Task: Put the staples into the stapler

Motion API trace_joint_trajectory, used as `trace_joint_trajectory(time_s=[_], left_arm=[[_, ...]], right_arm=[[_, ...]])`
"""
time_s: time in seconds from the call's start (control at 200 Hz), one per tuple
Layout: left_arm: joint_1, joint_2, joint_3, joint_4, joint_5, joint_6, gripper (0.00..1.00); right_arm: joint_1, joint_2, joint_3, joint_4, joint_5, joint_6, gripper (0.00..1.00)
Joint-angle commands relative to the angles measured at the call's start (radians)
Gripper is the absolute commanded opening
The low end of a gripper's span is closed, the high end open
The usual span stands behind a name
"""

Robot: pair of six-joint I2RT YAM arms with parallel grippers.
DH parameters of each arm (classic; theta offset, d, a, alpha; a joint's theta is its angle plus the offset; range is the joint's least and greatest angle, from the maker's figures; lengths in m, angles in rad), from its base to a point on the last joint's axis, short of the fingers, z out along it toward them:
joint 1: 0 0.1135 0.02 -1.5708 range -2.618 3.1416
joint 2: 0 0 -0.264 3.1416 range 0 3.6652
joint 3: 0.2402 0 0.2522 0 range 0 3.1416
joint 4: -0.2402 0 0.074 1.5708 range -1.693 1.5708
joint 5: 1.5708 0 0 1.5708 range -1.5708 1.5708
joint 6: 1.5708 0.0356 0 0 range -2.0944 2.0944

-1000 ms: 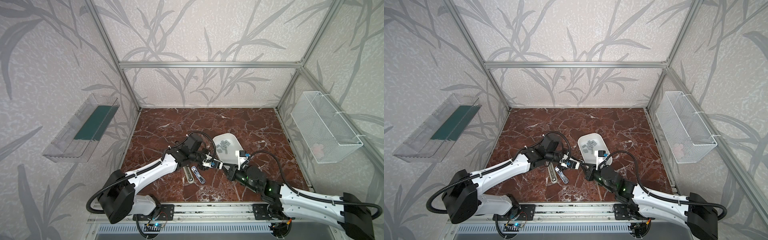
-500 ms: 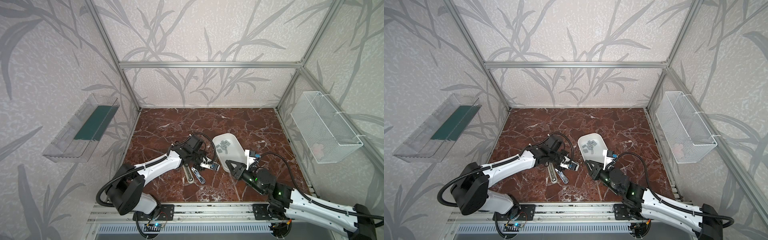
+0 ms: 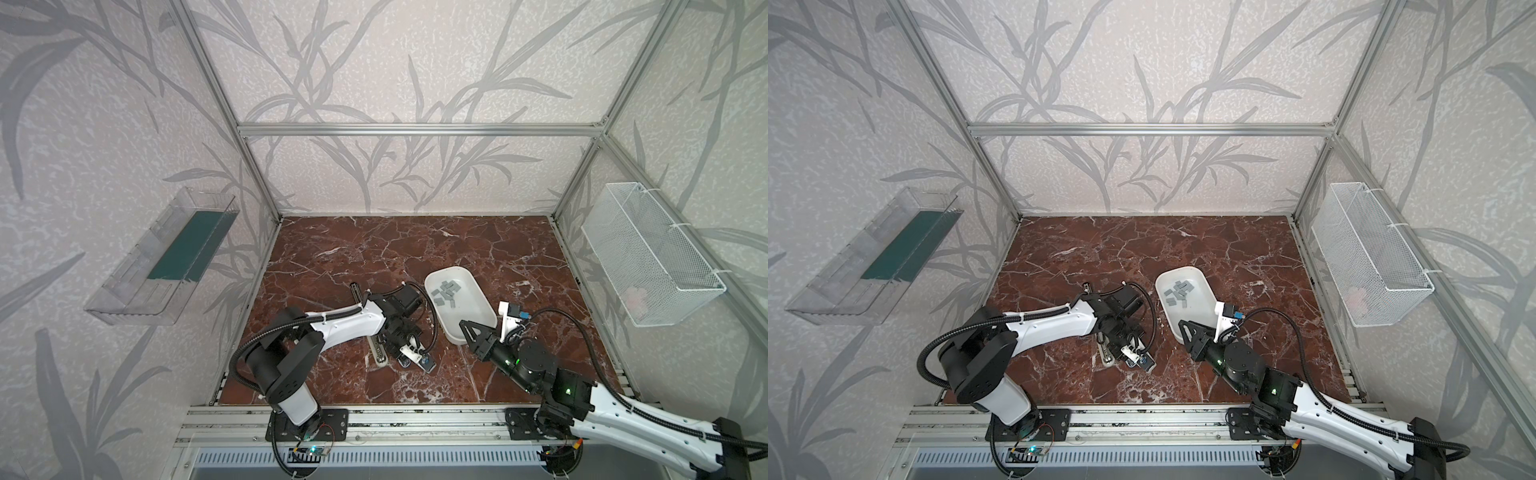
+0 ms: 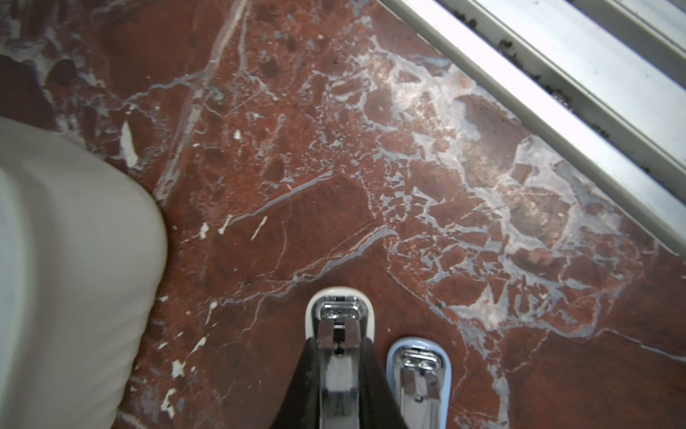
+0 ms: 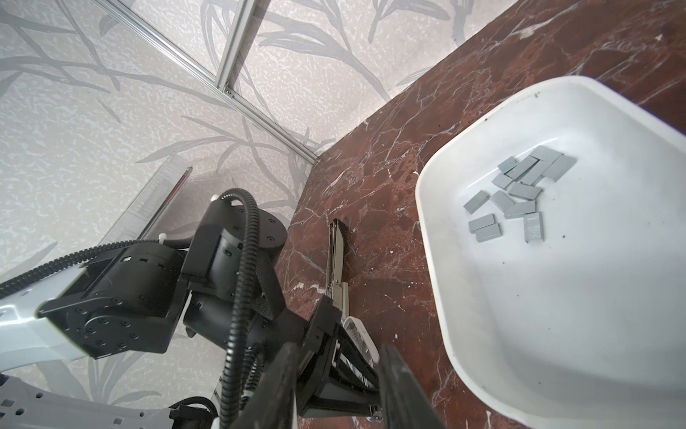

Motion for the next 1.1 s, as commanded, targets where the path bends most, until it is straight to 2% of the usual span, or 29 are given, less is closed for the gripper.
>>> trace_joint_trajectory(time_s=[0.0,0.3,0.5,0.645,0.705,0.835,1.01,1.1], left_arm=[[-0.023,0.016,0.032,-0.064,-0.03,0.069,0.02],[-0.085,0.085,0.075,-0.068,-0.083,0.009,0.03],[-0.088,0.099,0.095,-0.022,-0.122,-0.061,0.03],[-0.088,0.112,0.087,0.019,-0.155,-0.076,0.07],[-0.089,0.115,0.091,0.019,-0.154,-0.082,0.11],[-0.088,0.114,0.093,0.025,-0.154,-0.094,0.29],[-0.084,0.063,0.061,0.079,-0.134,-0.1,0.47],[-0.077,0.013,0.025,0.149,-0.13,-0.119,0.5]], right_arm=[[-0.002,-0.001,0.006,-0.01,0.019,-0.019,0.39],[-0.001,0.01,0.006,0.002,0.007,-0.018,0.4],[0.0,0.015,0.004,0.008,0.001,-0.017,0.4],[0.0,0.018,0.005,0.011,0.001,-0.016,0.4],[0.0,0.019,0.004,0.013,0.001,-0.017,0.4],[0.0,0.023,0.004,0.016,0.001,-0.019,0.41],[-0.002,0.022,0.004,0.013,0.009,-0.023,0.41],[-0.002,0.019,0.004,0.01,0.01,-0.024,0.41]])
